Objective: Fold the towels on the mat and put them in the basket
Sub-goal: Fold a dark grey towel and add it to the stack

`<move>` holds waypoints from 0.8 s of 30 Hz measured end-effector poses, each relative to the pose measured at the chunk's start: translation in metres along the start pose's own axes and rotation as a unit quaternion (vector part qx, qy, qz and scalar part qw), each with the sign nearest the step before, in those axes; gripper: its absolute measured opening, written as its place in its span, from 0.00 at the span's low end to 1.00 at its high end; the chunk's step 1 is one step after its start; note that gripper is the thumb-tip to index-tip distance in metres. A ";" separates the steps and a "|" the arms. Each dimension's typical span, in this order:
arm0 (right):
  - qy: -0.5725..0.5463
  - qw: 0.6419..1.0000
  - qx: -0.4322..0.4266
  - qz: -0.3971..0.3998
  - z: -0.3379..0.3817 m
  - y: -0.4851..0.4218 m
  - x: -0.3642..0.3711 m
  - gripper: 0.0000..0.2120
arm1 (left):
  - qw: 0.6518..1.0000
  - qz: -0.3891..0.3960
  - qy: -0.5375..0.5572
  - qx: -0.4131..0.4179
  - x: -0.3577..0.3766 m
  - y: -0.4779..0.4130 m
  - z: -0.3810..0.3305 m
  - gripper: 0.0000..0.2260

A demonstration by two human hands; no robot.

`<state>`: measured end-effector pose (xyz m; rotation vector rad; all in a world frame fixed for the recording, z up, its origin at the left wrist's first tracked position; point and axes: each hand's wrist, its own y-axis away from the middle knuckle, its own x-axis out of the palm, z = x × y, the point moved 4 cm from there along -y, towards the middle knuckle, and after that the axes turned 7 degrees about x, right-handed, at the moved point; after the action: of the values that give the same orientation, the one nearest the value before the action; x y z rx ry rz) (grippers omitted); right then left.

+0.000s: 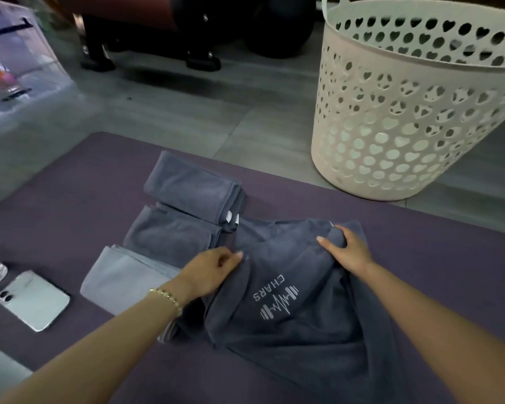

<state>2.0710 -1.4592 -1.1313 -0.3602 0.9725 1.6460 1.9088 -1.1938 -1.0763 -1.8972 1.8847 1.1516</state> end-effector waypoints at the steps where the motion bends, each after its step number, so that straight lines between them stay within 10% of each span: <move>1: 0.005 1.000 0.001 0.007 0.004 -0.002 0.004 0.36 | 1.000 -0.021 0.010 0.006 0.003 -0.010 -0.003 0.19; 11: 0.088 0.995 0.034 0.033 0.030 -0.030 0.022 0.33 | 0.966 -0.046 0.137 -0.215 0.045 -0.093 0.026 0.33; 24: -0.041 0.998 0.016 0.047 0.032 -0.040 0.039 0.23 | 0.919 -0.044 0.366 -0.138 0.052 -0.107 0.022 0.17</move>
<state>2.1026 -1.4082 -1.1546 -0.2269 0.9658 1.7148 1.9929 -1.2024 -1.1629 -2.8367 1.9957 0.7529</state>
